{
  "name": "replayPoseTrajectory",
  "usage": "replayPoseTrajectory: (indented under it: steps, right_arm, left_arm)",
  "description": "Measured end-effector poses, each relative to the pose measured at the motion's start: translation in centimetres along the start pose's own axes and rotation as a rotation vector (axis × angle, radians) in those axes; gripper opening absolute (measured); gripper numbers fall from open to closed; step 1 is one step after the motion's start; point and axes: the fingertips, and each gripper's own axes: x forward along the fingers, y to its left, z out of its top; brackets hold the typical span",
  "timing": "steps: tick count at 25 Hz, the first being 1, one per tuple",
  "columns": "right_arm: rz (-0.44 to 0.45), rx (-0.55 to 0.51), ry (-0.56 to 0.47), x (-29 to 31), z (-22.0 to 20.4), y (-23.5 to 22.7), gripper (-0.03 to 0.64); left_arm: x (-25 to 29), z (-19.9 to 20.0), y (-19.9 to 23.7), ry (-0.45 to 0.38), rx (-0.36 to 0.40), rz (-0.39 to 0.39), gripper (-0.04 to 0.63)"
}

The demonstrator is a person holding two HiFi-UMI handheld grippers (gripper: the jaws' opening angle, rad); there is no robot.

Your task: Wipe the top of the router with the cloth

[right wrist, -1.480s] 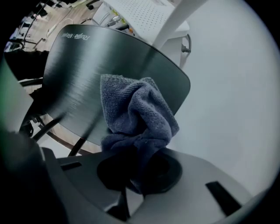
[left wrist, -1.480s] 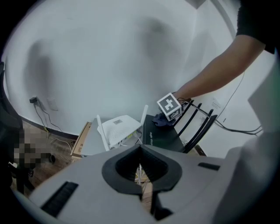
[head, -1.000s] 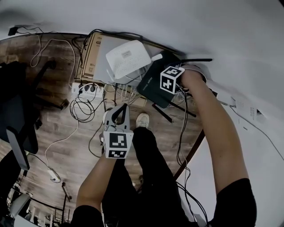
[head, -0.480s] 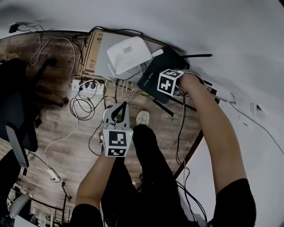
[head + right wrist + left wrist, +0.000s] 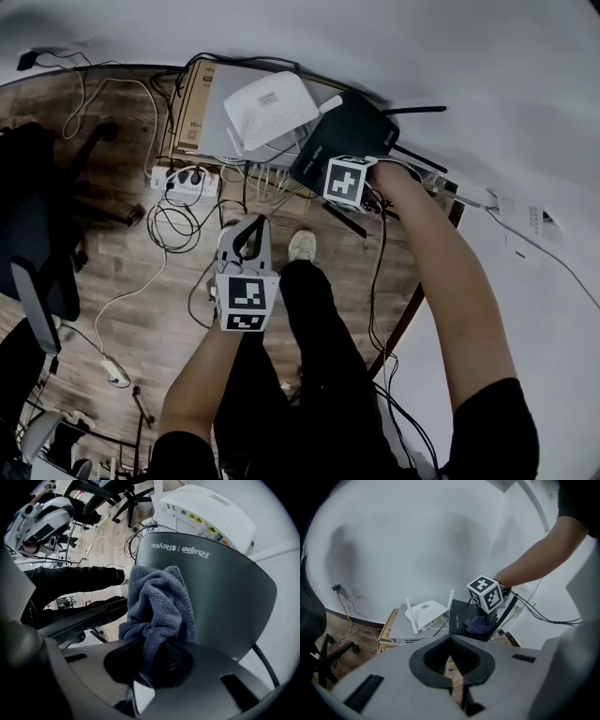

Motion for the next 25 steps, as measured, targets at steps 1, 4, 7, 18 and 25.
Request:
replayPoseTrajectory:
  steps: [1, 4, 7, 18, 25]
  right_arm:
    - [0.001, -0.005, 0.000, 0.0, 0.0, 0.2, 0.029]
    - [-0.015, -0.019, -0.002, -0.1, 0.1, 0.6, 0.030]
    - [-0.045, -0.022, -0.021, 0.4, 0.1, 0.2, 0.030]
    - [-0.032, -0.029, -0.112, -0.9, 1.9, 0.9, 0.030]
    - [-0.040, -0.048, -0.140, -2.0, 3.9, 1.0, 0.030]
  left_arm:
    - [-0.1, -0.1, -0.1, -0.001, 0.001, -0.001, -0.008]
    - [-0.3, -0.5, -0.2, 0.005, 0.004, -0.003, -0.008]
    - [-0.5, -0.7, -0.3, 0.006, -0.001, -0.001, -0.008]
    - [-0.3, -1.5, -0.5, 0.009, -0.021, 0.008, -0.008]
    - [-0.4, -1.5, -0.6, 0.017, -0.005, 0.012, -0.008]
